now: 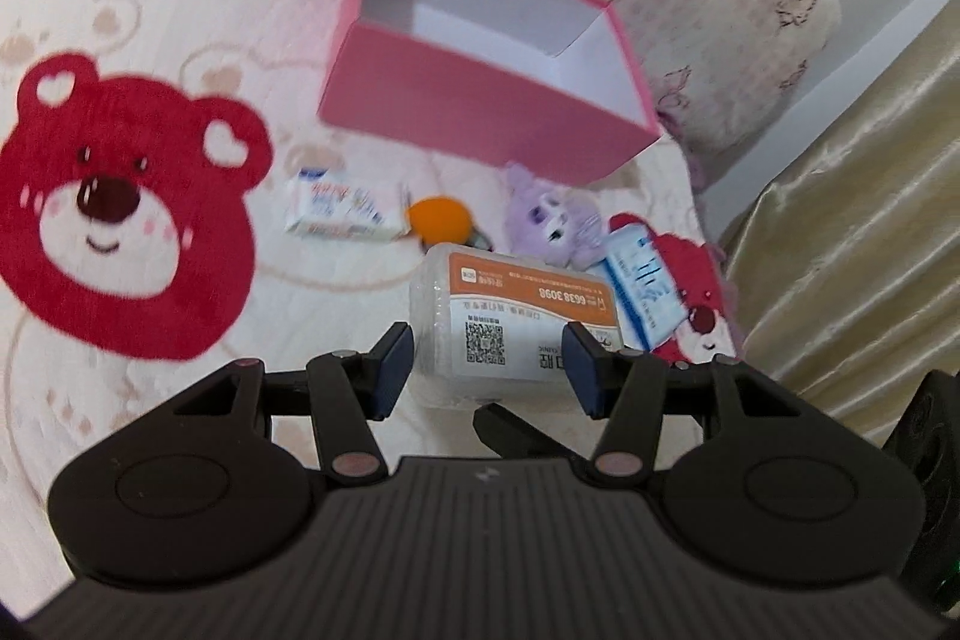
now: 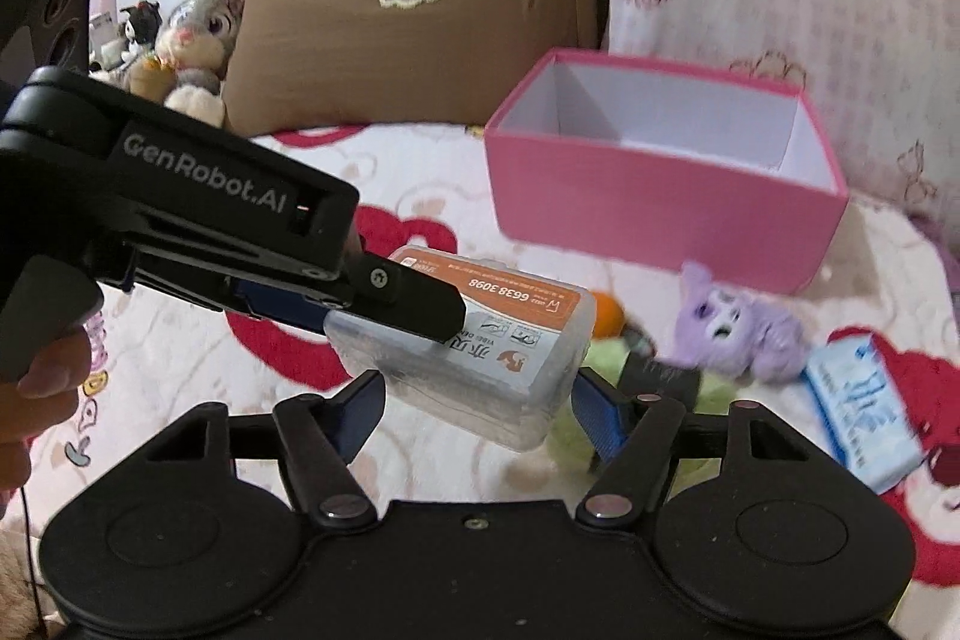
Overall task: Organize objects
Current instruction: 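Lift the card case with the left tool and carry it into the pink box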
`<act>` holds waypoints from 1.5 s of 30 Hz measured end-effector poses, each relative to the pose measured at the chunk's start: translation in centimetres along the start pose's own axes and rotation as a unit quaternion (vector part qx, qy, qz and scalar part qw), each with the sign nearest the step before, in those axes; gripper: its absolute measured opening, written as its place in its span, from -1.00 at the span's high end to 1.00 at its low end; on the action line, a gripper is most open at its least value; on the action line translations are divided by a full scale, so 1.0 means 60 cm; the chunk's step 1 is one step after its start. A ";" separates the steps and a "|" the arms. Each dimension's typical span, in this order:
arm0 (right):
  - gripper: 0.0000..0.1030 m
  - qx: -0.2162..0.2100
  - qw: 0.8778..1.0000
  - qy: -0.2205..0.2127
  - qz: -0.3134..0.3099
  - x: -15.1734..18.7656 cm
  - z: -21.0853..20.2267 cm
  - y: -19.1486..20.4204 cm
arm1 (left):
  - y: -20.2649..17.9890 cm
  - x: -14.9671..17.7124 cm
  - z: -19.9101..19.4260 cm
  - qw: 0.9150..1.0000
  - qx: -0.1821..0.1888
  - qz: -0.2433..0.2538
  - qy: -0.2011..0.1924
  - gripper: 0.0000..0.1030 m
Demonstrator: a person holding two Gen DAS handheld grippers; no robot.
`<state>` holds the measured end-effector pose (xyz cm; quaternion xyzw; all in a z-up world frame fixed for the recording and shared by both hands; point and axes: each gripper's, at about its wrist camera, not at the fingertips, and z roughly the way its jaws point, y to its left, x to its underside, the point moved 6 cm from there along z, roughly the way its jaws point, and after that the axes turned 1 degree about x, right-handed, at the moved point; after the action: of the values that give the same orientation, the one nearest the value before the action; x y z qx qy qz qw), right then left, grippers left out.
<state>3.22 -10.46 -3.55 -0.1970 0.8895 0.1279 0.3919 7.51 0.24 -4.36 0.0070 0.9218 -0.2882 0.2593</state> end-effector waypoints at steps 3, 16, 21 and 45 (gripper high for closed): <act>-0.39 0.004 1.000 -0.010 -0.007 -0.020 -0.018 -0.012 | -0.030 -0.019 -0.008 1.000 -0.002 0.014 -0.008 -0.02; -0.28 0.007 0.999 -0.016 -0.035 -0.144 -0.035 -0.091 | -0.116 -0.143 -0.006 0.999 0.000 0.036 -0.039 -0.02; -0.26 0.004 0.999 -0.001 -0.039 -0.202 -0.008 -0.139 | -0.127 -0.207 0.029 0.998 0.009 0.039 -0.039 -0.02; -0.13 0.040 0.996 0.068 -0.048 -0.294 0.279 -0.335 | -0.067 -0.418 0.356 0.999 0.008 -0.008 0.030 -0.02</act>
<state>33.94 -17.54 -2.88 -0.2321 0.9080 0.0594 0.3438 38.69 -11.11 -5.10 0.0102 0.9270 -0.2970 0.2287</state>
